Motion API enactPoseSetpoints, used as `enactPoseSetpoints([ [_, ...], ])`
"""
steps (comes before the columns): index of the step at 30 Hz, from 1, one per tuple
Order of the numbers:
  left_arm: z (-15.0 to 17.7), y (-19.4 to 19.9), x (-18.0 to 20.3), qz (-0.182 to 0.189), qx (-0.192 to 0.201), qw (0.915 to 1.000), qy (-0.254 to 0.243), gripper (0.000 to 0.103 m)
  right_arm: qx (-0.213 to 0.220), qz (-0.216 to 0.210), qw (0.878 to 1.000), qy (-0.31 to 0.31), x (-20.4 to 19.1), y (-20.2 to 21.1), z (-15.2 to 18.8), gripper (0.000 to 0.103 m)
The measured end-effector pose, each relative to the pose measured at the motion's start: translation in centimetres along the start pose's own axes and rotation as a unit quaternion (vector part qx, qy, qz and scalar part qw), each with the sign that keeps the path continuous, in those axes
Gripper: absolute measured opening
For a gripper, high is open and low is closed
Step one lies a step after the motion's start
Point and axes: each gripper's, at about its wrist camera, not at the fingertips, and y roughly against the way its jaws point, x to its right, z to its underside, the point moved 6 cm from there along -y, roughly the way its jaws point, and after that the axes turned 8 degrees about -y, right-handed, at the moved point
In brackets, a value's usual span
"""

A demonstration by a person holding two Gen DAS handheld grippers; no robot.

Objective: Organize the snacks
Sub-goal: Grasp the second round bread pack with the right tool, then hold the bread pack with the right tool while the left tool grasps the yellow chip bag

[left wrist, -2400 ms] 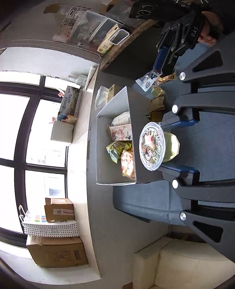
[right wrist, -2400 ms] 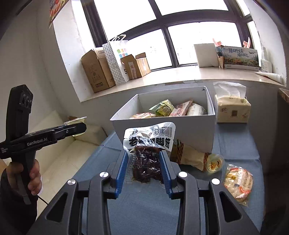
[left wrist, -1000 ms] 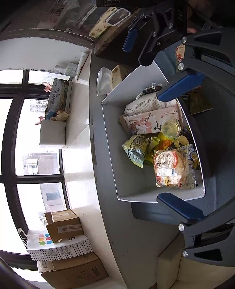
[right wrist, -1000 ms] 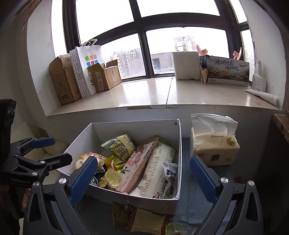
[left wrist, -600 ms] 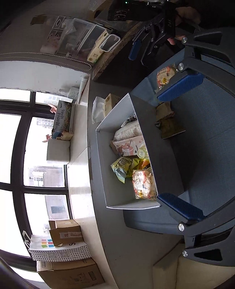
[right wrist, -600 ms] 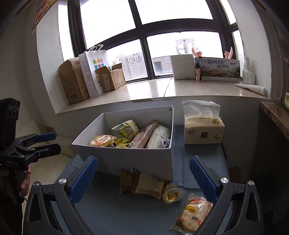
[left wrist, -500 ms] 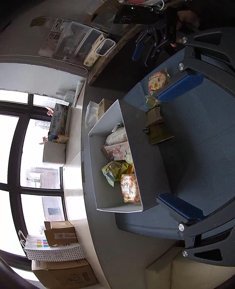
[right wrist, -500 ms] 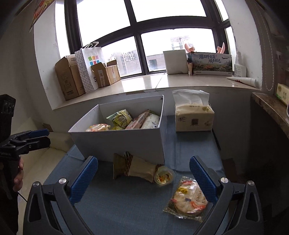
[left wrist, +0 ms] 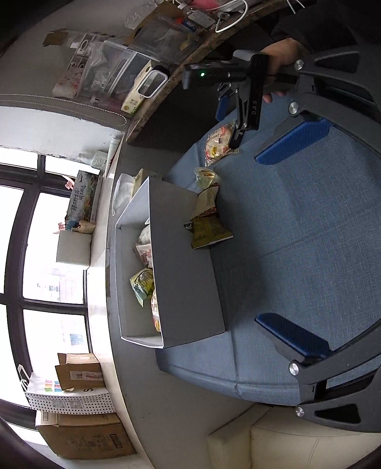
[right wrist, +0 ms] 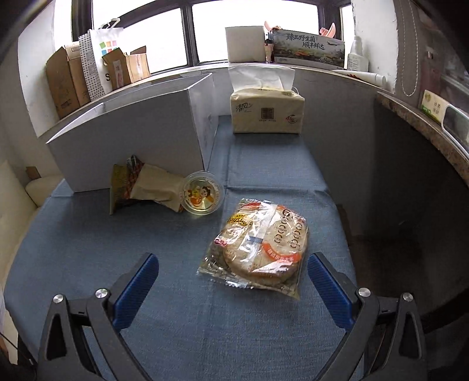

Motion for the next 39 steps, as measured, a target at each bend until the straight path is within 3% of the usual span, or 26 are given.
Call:
enactPoseSetpoints([
  [11, 1.4, 0.5, 0.4, -0.011, 0.003, 0.9999, -0.004, 0.103, -0.034, 0.040, 0.999, -0.011, 0.7, -4.2, -2.4, 0.103],
  [17, 1.6, 0.2, 0.1, -0.013, -0.004, 0.9999, 0.002, 0.103, -0.064, 0.047, 0.997, -0.019, 1.4, -5.5, -1.8, 0.103],
  [19, 1.6, 0.1, 0.1, -0.016, -0.003, 0.9999, 0.000, 0.103, -0.056, 0.051, 0.997, -0.001, 1.2, -5.6, -1.7, 0.099],
  [25, 1.8, -0.4, 0.3, -0.017, -0.009, 0.9998, -0.004, 0.103, -0.042, 0.045, 0.998, -0.002, 1.2, -4.9, -1.6, 0.080],
  [33, 1.5, -1.6, 0.8, -0.013, -0.025, 0.9996, 0.003, 0.103, -0.035, 0.011, 0.999, -0.026, 1.5, -4.3, -1.5, 0.080],
  [39, -0.7, -4.1, 2.0, -0.007, -0.034, 0.9990, -0.027, 0.103, -0.021, -0.023, 0.998, -0.055, 1.4, -1.7, 0.3, 0.080],
])
